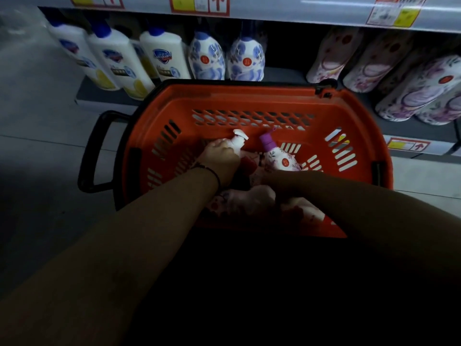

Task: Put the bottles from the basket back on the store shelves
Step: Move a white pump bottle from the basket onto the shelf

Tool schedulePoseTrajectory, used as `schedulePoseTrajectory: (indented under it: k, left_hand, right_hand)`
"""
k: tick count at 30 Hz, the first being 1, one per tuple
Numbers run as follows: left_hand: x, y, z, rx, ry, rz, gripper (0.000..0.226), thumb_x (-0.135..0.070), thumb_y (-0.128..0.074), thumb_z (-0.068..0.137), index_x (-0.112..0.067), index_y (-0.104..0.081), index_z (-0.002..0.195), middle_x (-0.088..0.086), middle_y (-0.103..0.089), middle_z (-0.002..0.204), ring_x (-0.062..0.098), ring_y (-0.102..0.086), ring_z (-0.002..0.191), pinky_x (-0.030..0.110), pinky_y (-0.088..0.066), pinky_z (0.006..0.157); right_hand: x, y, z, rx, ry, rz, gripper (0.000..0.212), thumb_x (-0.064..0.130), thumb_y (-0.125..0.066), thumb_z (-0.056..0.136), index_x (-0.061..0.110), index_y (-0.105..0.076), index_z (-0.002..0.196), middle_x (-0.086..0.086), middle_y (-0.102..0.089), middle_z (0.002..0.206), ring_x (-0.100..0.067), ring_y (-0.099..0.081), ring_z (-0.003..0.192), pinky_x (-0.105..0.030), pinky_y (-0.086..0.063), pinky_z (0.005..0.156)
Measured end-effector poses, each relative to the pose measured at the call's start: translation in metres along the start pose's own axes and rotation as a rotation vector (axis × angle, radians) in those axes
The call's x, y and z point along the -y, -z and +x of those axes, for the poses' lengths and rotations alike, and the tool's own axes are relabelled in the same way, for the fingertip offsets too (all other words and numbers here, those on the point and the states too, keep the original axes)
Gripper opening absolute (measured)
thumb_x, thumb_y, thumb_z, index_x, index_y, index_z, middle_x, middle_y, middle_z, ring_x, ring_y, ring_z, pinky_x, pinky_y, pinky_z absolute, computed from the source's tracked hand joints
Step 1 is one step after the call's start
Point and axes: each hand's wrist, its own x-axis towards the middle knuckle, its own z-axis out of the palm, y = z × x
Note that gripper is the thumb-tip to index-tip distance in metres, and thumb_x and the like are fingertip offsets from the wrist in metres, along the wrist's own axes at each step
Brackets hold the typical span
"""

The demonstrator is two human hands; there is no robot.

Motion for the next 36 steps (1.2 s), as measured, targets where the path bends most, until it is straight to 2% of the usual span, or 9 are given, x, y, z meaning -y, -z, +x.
schedulePoseTrajectory:
  k: [5,10,12,15,17,20,24,27,36]
  left_hand:
    - [0.005,0.015,-0.008,0.048,0.189,-0.188,0.045,-0.044,-0.047,0.086,-0.015,-0.056,0.119,0.009,-0.064,0.109,0.031,-0.057,0.106,0.039,-0.043,0.086]
    - [0.006,0.011,0.003,0.316,0.065,-0.897,0.08,-0.045,-0.071,0.074,-0.013,-0.037,0.139,0.001,-0.067,0.11,0.012,-0.065,0.098,0.026,-0.055,0.082]
    - [-0.003,0.025,-0.002,0.393,0.115,-1.263,0.056,-0.016,-0.071,0.083,-0.006,-0.048,0.134,0.0,-0.064,0.116,-0.007,-0.064,0.089,0.009,-0.052,0.076]
    - [-0.009,0.039,-0.007,0.301,0.167,-1.544,0.044,0.007,-0.062,0.085,0.003,-0.051,0.128,0.011,-0.062,0.106,-0.005,-0.067,0.064,0.008,-0.05,0.057]
    - [-0.004,0.044,-0.007,0.244,0.258,-1.663,0.046,0.006,-0.066,0.082,0.002,-0.052,0.126,0.015,-0.063,0.102,0.002,-0.067,0.055,0.013,-0.051,0.051]
    - [0.006,0.054,-0.011,0.163,0.315,-1.736,0.051,0.001,-0.073,0.077,-0.004,-0.055,0.124,0.016,-0.067,0.112,0.024,-0.069,0.09,0.036,-0.057,0.082]
    - [0.025,0.083,-0.021,0.051,0.337,-1.837,0.035,0.002,-0.064,0.084,-0.01,-0.06,0.117,0.005,-0.07,0.103,0.01,-0.071,0.08,0.025,-0.059,0.07]
    - [0.034,0.112,-0.027,-0.05,0.336,-1.849,0.033,0.001,-0.065,0.084,-0.012,-0.06,0.114,0.002,-0.07,0.098,0.005,-0.071,0.074,0.023,-0.059,0.067]
    - [0.052,0.204,-0.057,-0.297,0.277,-1.779,0.03,-0.003,-0.074,0.077,-0.017,-0.06,0.1,0.002,-0.075,0.09,0.015,-0.072,0.081,0.035,-0.059,0.076]
  right_hand:
    - [-0.021,0.044,-0.018,-0.327,-0.162,0.575,0.072,0.032,-0.082,0.069,0.016,-0.05,0.131,-0.005,-0.062,0.121,-0.022,-0.06,0.105,-0.032,-0.05,0.087]
    - [-0.025,0.057,-0.028,-0.395,-0.052,1.152,0.059,0.011,-0.083,0.069,0.023,-0.053,0.118,-0.003,-0.068,0.111,-0.016,-0.067,0.094,-0.032,-0.057,0.081]
    - [-0.021,0.056,-0.027,-0.385,-0.038,1.25,0.053,0.014,-0.082,0.07,0.016,-0.059,0.118,-0.004,-0.07,0.111,-0.02,-0.069,0.097,-0.038,-0.057,0.083]
    - [-0.013,0.06,-0.028,-0.385,-0.018,1.426,0.05,0.014,-0.079,0.072,0.015,-0.059,0.118,-0.007,-0.069,0.113,-0.024,-0.067,0.103,-0.041,-0.056,0.086]
    - [-0.007,0.064,-0.036,-0.385,-0.006,1.466,0.052,0.015,-0.08,0.071,0.018,-0.058,0.118,-0.006,-0.068,0.116,-0.024,-0.067,0.105,-0.039,-0.056,0.083]
    - [0.005,0.077,-0.059,-0.33,0.065,1.312,0.072,0.017,-0.081,0.071,0.025,-0.044,0.133,0.007,-0.064,0.119,-0.015,-0.062,0.105,-0.031,-0.055,0.074]
    - [0.028,0.086,-0.077,-0.398,0.153,1.259,0.069,-0.009,-0.069,0.077,0.021,-0.038,0.132,0.01,-0.06,0.113,0.003,-0.056,0.088,-0.006,-0.047,0.054]
    - [0.045,0.099,-0.081,-0.56,0.203,1.287,0.071,-0.006,-0.075,0.072,0.018,-0.042,0.131,-0.002,-0.06,0.124,-0.007,-0.06,0.103,-0.012,-0.053,0.07]
    - [0.089,0.151,-0.131,-0.794,0.335,1.209,0.06,0.006,-0.081,0.07,0.023,-0.05,0.118,-0.005,-0.068,0.11,-0.012,-0.067,0.096,-0.025,-0.056,0.078]
